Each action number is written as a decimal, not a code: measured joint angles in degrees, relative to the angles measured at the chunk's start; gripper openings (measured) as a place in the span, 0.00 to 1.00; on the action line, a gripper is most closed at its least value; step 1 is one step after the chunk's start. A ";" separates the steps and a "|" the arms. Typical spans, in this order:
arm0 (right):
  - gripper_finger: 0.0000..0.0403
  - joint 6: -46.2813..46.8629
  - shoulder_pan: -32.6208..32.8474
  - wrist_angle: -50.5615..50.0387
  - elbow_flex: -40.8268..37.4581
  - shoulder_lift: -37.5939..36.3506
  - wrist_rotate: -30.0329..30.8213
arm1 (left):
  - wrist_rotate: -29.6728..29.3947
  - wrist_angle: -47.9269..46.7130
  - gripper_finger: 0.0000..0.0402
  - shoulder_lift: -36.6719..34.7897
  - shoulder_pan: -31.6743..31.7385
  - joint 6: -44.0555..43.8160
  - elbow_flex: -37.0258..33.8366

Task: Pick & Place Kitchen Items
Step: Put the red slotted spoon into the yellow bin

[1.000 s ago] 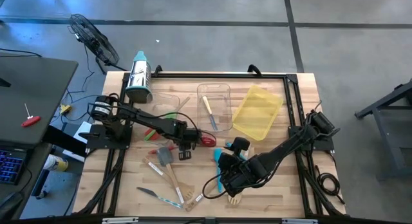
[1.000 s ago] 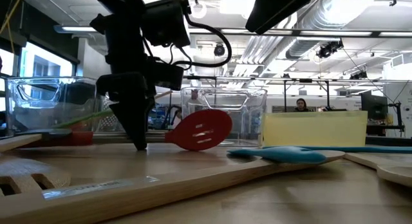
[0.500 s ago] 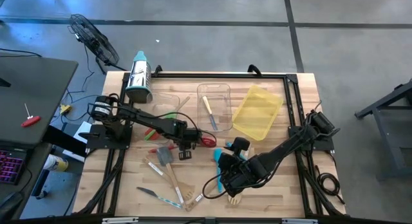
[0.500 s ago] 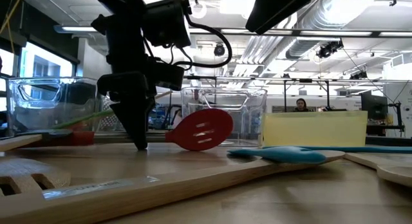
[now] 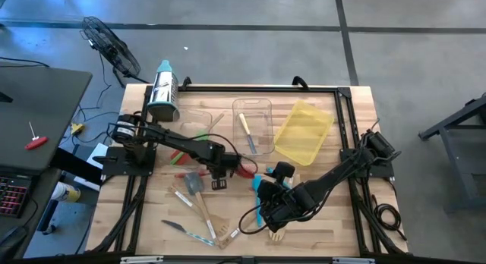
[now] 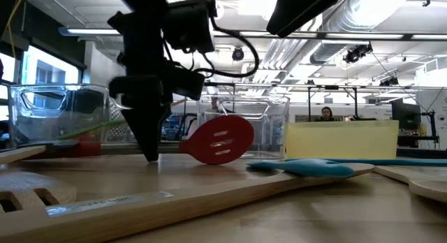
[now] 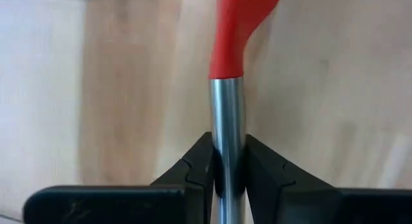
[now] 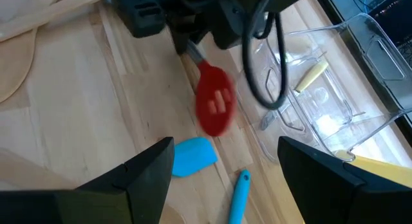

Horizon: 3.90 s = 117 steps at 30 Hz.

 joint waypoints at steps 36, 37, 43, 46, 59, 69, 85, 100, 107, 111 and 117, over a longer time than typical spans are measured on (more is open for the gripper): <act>0.67 0.44 1.22 0.20 0.00 0.02 0.26 | -16.64 -1.46 0.12 -0.36 -10.67 0.67 1.28; 0.67 0.43 1.22 0.20 0.00 0.02 0.26 | -17.90 -1.42 0.12 -0.36 -11.13 0.70 1.28; 0.67 0.45 1.22 0.20 0.00 0.02 0.25 | -21.34 1.07 0.12 -0.39 -12.67 1.47 1.28; 0.67 0.87 1.22 0.20 0.00 0.02 0.24 | -22.59 2.94 0.12 -0.39 -13.19 2.05 1.28; 0.67 1.29 1.49 0.20 0.00 0.02 0.02 | -25.87 4.44 0.12 -0.43 -13.53 3.03 1.31; 0.67 1.31 1.70 0.20 0.00 0.02 0.02 | -28.82 4.52 0.12 -0.43 -14.18 3.19 1.31; 0.67 1.42 1.70 0.22 0.00 0.02 0.04 | -33.56 9.87 0.12 -0.45 -16.85 8.59 1.33; 0.67 0.95 1.73 0.20 0.00 0.02 0.44 | -34.16 10.73 0.12 -0.47 -16.85 8.22 5.77; 0.67 -0.71 5.74 0.15 0.02 -1.01 4.62 | -32.88 4.91 0.12 -0.47 -16.98 6.34 11.51; 0.67 -0.88 9.79 0.30 0.02 -3.95 9.87 | -33.79 3.78 0.12 -0.47 -16.81 5.81 14.18; 0.67 1.21 17.31 0.31 0.02 -9.33 18.56 | -34.17 2.44 0.12 -0.47 -16.75 7.62 17.48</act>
